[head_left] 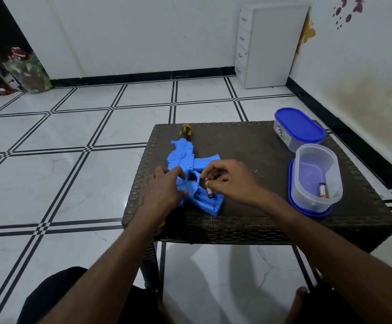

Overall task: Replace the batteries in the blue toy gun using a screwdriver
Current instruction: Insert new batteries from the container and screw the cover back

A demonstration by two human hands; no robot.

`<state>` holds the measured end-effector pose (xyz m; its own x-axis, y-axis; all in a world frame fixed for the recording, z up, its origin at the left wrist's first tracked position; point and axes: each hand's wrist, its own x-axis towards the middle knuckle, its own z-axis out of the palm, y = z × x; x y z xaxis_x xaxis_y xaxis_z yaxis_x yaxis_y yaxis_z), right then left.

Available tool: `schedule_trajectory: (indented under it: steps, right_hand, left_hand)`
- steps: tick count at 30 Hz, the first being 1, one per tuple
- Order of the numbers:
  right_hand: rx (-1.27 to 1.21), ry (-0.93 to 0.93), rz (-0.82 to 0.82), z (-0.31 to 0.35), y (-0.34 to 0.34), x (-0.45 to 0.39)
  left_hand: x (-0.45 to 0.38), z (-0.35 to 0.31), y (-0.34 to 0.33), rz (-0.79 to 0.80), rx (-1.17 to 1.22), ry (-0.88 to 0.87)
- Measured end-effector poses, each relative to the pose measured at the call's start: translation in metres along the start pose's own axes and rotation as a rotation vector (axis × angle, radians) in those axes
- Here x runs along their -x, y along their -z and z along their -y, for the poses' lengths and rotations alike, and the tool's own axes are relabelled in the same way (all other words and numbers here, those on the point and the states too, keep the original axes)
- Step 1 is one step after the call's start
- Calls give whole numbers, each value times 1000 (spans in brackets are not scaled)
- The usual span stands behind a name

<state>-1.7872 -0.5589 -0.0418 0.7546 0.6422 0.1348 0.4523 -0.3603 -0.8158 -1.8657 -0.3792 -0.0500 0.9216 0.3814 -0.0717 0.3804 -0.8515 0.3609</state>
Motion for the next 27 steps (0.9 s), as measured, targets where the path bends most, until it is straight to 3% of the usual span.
schedule_trajectory:
  steps: [11, 27]
  right_hand:
    - [-50, -6, 55, 3, -1, 0]
    - [405, -22, 323, 17, 0, 3]
  left_hand:
    - [-1, 1, 0, 1, 44, 1]
    - [-2, 2, -1, 12, 58, 14]
